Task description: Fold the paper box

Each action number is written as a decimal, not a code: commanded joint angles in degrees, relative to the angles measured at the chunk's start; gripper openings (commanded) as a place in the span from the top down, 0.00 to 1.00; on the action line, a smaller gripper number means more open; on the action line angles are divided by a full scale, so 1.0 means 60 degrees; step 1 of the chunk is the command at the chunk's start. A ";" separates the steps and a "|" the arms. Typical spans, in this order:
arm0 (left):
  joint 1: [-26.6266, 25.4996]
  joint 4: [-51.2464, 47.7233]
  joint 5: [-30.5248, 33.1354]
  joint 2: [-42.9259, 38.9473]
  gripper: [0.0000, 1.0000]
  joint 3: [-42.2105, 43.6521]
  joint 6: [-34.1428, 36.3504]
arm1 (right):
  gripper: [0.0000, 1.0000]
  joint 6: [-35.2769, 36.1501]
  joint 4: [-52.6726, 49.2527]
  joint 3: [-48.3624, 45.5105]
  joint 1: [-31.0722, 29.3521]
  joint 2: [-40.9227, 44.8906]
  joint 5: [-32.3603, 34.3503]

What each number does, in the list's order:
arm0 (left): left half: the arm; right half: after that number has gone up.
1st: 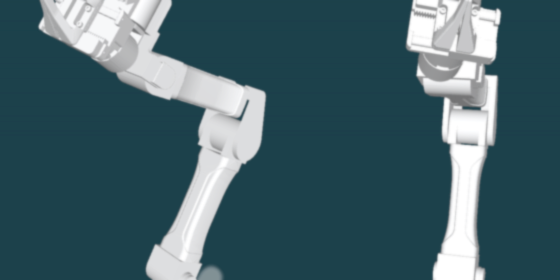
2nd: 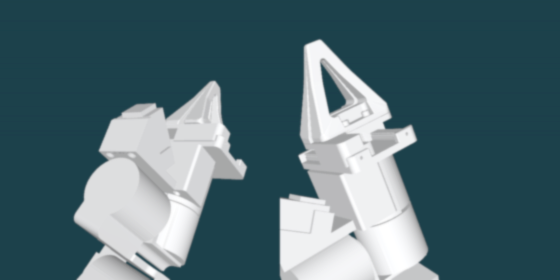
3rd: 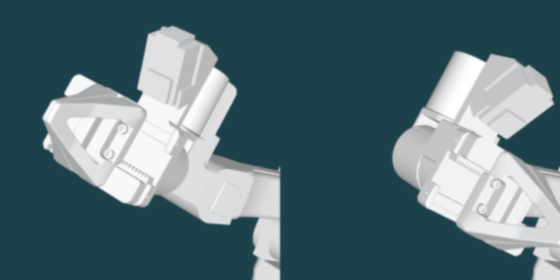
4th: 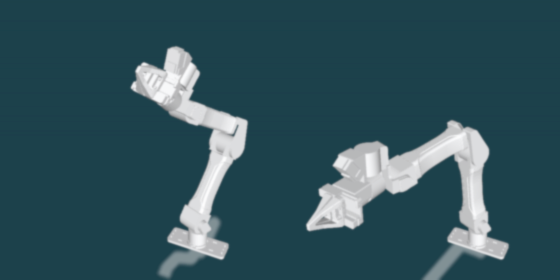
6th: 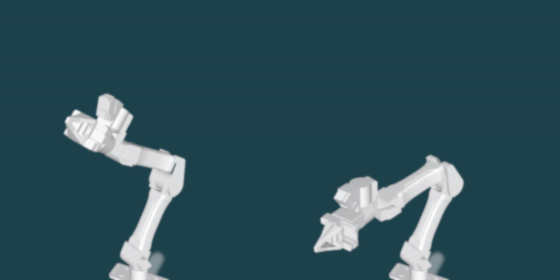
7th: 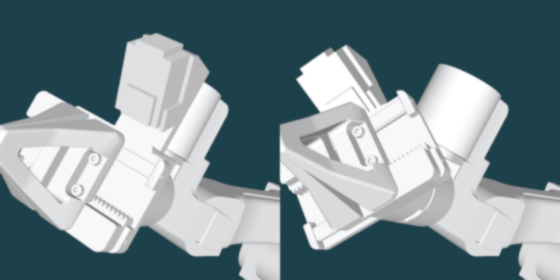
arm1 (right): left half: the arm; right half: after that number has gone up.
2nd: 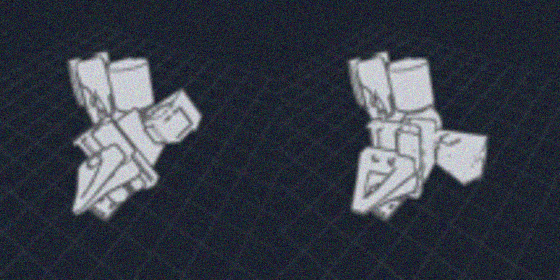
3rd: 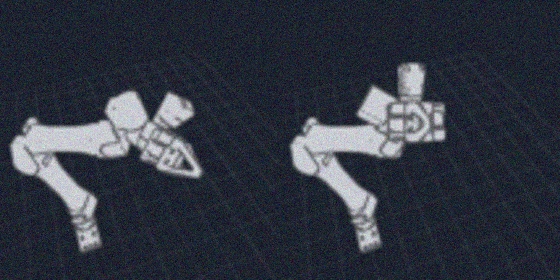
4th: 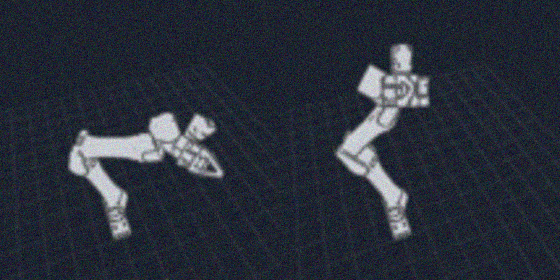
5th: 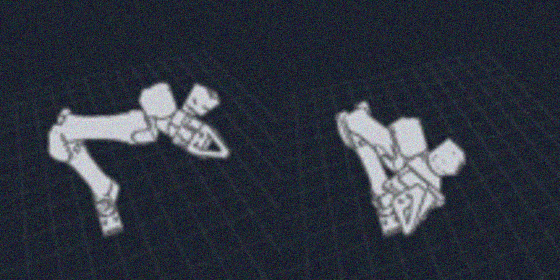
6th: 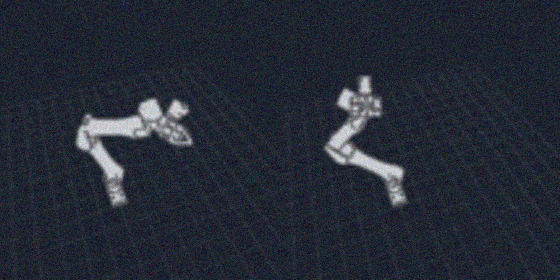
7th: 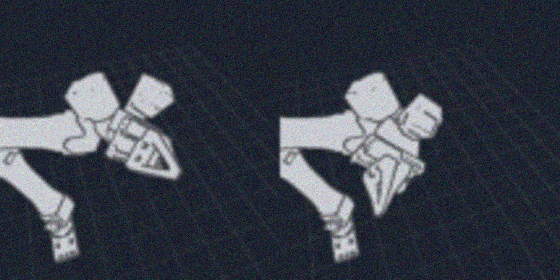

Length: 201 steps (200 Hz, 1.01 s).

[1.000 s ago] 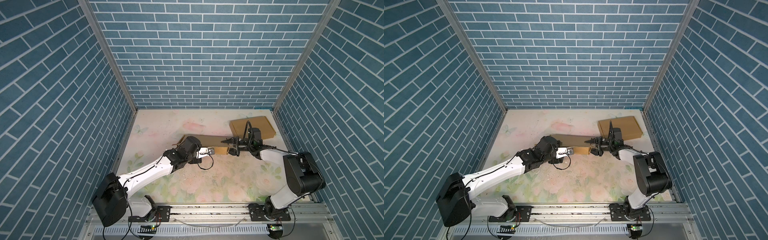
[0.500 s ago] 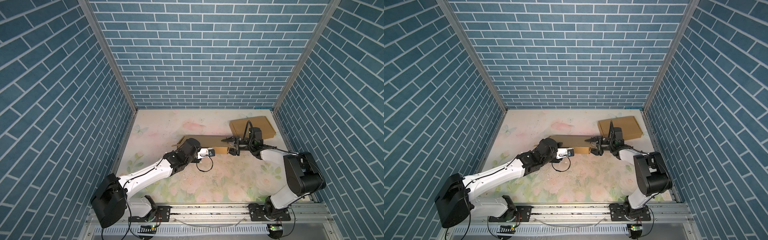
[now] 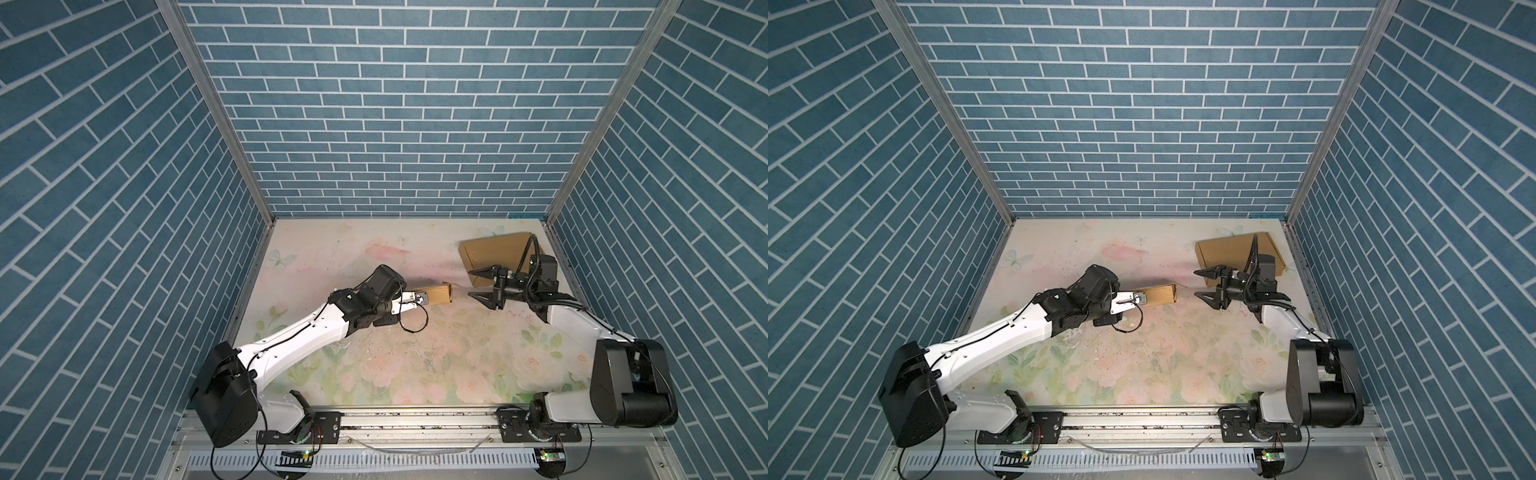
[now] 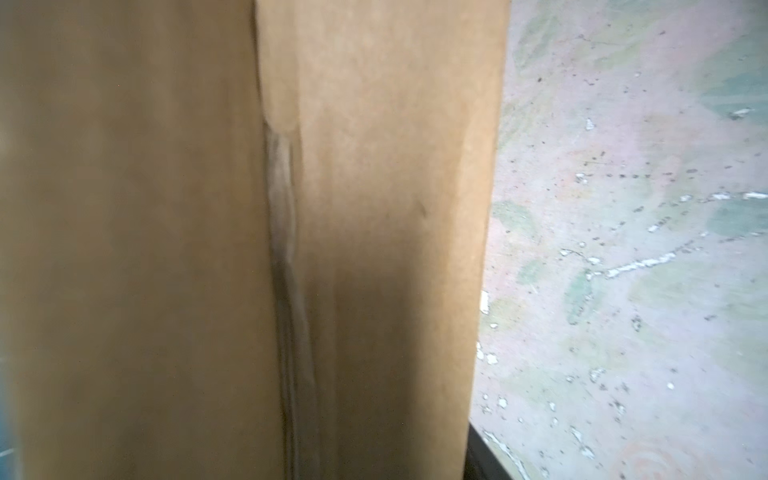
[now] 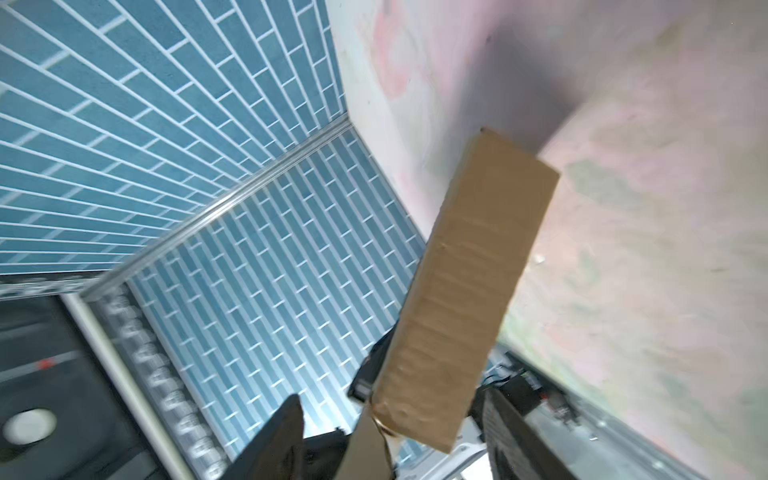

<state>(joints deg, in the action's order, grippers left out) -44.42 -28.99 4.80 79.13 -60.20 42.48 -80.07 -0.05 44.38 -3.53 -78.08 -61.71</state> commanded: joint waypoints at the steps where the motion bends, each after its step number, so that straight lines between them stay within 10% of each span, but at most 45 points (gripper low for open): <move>1: 0.0302 -0.1874 -0.0939 0.0394 0.49 -0.0721 -0.0498 | 0.32 0.5219 -0.4758 0.1396 0.0131 0.0897 0.1874; 59: 0.0915 -0.3329 -0.2494 0.1851 0.50 -0.2161 -0.0320 | 0.34 0.7623 -0.3730 0.0604 -0.0815 0.2750 0.3252; 201: 0.1603 -0.3442 -0.3507 0.4038 0.56 -0.3709 0.0527 | 0.39 0.9433 -0.2945 0.2940 -0.2868 -0.0851 0.4412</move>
<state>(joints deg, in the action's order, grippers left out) -35.05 -46.41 -13.50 98.70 -83.92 44.84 -26.50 -19.90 58.30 -20.14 -81.01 -36.77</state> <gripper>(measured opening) 0.476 0.629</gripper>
